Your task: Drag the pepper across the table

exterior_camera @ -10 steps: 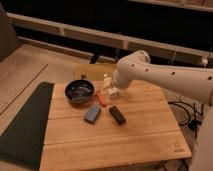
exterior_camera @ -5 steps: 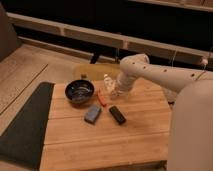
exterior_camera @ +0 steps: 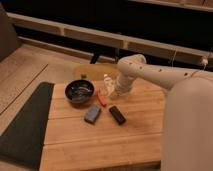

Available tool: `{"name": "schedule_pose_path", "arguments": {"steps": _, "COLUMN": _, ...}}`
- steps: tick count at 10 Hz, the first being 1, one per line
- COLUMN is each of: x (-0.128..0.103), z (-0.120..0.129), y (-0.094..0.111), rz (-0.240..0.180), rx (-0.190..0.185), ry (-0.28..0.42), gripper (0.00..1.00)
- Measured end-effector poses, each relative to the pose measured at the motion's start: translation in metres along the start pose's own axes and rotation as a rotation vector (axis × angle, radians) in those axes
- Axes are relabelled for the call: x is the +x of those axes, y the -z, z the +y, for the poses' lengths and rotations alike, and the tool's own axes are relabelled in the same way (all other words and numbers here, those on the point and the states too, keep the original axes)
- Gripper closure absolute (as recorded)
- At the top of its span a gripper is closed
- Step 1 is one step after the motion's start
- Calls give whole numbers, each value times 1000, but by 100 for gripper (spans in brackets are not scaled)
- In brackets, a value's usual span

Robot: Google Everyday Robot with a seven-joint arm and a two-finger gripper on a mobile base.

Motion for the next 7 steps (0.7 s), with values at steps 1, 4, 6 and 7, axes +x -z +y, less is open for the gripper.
{"name": "schedule_pose_path", "arguments": {"steps": 1, "x": 2, "z": 10, "y": -15, "rz": 35, "rx": 1, "ry": 34, "gripper": 35}}
{"name": "schedule_pose_path", "arguments": {"steps": 4, "x": 3, "z": 35, "y": -64, "rz": 153, "rx": 63, "ry": 196, "gripper": 35}}
{"name": "schedule_pose_path", "arguments": {"steps": 6, "x": -8, "z": 46, "y": -79, "rz": 191, "rx": 106, "ry": 282, "gripper": 35}}
{"name": "schedule_pose_path", "arguments": {"steps": 7, "x": -13, "z": 49, "y": -83, "rz": 200, "rx": 113, "ry": 304, "gripper": 35}}
